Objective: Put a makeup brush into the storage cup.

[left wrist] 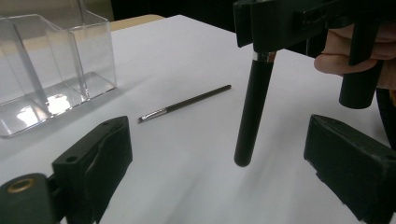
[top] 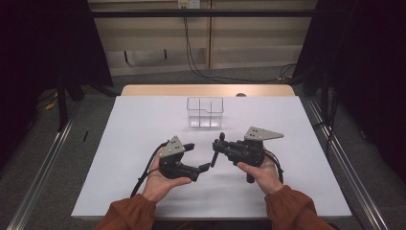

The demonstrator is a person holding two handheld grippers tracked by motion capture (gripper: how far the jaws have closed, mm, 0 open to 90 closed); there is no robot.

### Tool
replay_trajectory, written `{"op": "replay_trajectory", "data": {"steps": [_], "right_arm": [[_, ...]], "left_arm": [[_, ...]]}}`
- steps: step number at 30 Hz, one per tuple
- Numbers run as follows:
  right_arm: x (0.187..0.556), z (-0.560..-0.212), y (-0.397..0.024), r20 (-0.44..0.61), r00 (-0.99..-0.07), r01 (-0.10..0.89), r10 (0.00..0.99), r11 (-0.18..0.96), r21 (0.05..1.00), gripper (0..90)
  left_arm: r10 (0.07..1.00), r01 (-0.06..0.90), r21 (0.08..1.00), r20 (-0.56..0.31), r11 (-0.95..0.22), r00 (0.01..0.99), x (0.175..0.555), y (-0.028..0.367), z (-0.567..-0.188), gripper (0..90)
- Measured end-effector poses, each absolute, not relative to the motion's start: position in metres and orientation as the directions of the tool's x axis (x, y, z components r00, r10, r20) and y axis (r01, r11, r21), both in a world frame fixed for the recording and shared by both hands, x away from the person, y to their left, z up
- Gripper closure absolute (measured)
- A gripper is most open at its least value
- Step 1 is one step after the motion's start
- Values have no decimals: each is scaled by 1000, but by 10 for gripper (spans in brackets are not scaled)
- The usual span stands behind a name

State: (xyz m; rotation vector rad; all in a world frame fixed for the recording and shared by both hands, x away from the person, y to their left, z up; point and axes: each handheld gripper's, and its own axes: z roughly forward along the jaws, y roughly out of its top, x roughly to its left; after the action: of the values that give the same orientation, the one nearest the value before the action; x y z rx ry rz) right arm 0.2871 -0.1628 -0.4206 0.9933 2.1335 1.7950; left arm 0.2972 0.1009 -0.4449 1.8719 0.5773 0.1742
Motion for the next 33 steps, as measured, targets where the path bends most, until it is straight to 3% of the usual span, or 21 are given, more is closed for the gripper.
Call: {"op": "replay_trajectory", "data": {"steps": [11,25,33], "right_arm": [[288,-420,-167,269,-758,366,594,46,929,789],[290,-417,-173,262,-748,363,610,46,931,788],[297,-417,-174,258,-738,368,624,52,928,788]], "left_arm": [[564,341,908,-154,-242,811,296,127,-443,36],[655,283,938,-86,-202,751,290,174,-432,21],[704,280,947,-92,-156,704,279,200,-433,19]]}}
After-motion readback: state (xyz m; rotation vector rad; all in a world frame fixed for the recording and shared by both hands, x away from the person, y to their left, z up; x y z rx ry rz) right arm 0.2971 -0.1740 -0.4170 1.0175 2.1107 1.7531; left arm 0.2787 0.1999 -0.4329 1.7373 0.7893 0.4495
